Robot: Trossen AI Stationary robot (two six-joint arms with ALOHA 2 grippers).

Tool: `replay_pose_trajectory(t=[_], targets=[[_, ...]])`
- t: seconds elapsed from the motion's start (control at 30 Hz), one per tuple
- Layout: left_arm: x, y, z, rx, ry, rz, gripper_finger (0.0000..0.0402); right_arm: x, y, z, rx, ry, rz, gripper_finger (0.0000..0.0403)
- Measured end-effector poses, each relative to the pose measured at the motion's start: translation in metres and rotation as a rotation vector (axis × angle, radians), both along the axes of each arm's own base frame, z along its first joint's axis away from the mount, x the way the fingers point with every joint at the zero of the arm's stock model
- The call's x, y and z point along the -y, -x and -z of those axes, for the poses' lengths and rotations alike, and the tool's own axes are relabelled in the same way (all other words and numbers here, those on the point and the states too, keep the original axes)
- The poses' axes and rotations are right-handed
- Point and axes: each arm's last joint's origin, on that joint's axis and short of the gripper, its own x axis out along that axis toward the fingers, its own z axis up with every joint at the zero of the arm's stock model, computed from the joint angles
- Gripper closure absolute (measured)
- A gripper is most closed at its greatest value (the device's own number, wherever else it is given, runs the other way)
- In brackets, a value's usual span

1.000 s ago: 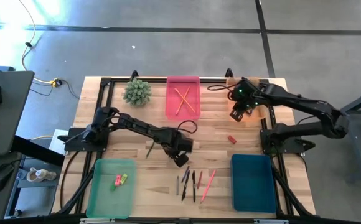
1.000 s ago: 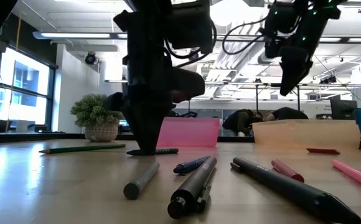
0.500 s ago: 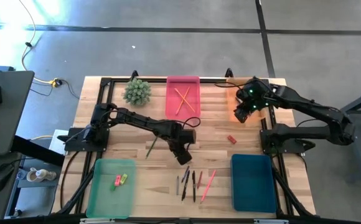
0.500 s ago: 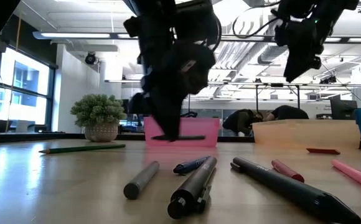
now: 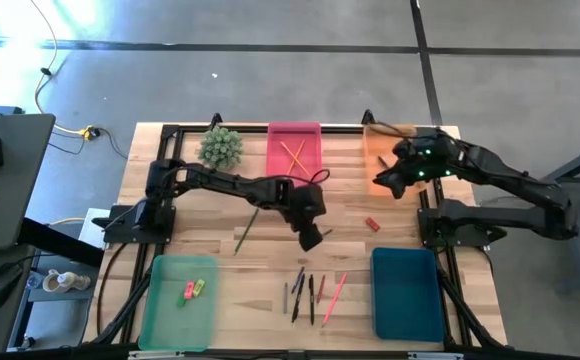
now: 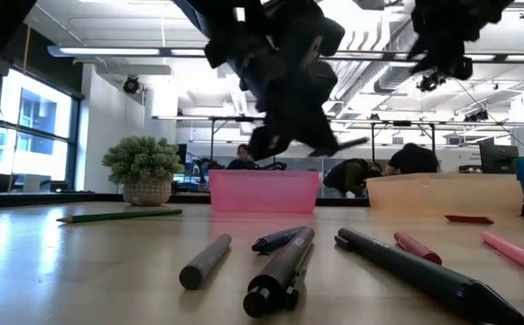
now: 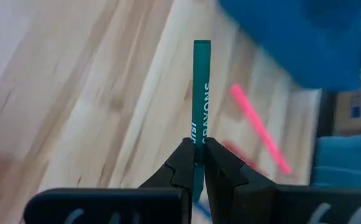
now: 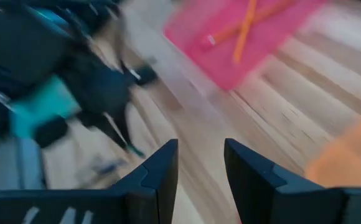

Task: Sort crayons/erasers/pens/pencils in bins
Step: Put the green crayon into the blue bin

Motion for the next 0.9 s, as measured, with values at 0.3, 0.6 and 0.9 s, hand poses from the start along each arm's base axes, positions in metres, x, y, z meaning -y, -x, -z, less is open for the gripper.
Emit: replay_pose_trajectory(t=[0.3, 0.6, 0.9], targets=[[-0.027, -0.014, -0.020, 0.287, 0.031, 0.014, 0.0394, -0.011, 0.005, -0.031, 0.325, -0.014, 0.022, 0.0281], [-0.048, -0.021, -0.044, 0.571, 0.037, 0.047, 0.0394, -0.018, 0.011, -0.038, 0.394, -0.002, -0.003, 0.0281], [-0.064, -0.022, -0.070, 0.815, 0.033, 0.027, 0.0394, -0.020, 0.007, -0.044, 0.453, 0.028, 0.050, 0.0281]])
